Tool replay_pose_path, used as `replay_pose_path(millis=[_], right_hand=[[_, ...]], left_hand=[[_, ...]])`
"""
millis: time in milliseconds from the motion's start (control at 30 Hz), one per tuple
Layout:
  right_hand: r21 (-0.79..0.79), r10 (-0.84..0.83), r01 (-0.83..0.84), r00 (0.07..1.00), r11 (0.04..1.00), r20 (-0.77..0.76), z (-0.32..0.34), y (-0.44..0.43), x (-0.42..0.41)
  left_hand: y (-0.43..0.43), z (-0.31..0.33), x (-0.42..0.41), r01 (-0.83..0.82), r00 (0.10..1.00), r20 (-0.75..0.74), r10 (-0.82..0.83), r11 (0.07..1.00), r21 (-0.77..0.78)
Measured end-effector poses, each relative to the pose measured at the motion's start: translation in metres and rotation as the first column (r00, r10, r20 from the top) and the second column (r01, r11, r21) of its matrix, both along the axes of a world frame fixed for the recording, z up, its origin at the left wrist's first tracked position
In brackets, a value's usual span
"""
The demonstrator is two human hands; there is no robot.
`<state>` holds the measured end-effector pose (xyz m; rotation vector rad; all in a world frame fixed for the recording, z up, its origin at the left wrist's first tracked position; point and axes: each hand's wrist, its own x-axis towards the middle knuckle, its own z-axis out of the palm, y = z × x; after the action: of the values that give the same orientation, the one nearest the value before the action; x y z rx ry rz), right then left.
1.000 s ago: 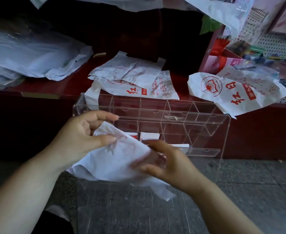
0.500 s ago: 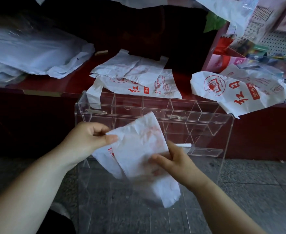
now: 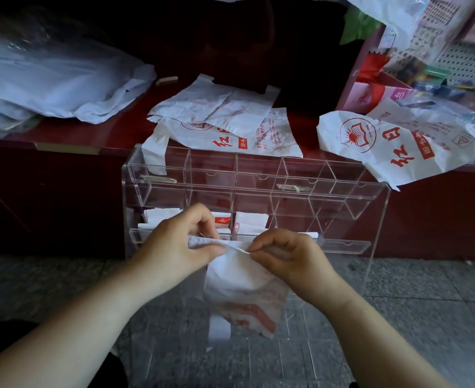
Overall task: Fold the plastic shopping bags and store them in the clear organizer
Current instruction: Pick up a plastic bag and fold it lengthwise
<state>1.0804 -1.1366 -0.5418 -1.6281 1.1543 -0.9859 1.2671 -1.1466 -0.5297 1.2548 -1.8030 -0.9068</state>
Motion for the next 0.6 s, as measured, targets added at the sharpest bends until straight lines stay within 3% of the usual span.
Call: replay_pose_path(millis=[400,533,600], right_hand=[[-0.109,-0.045,0.039,0.997,0.993,-0.057,0.005,0.001,0.001],[-0.187,-0.043,0.005,0.979,0.982,-0.199,0.004,0.000,0.001],[-0.125,0.055,-0.112,0.920,0.986,-0.388,0.004,-0.001,-0.006]], left_hand=[[0.000,-0.001,0.001,0.069,0.997,0.023,-0.069,0.998,0.010],[-0.002,-0.008,-0.002,0.036,0.999,0.030,-0.036,0.999,-0.015],[-0.004,-0.008,0.001,0.029,1.000,0.011,-0.029,1.000,-0.001]])
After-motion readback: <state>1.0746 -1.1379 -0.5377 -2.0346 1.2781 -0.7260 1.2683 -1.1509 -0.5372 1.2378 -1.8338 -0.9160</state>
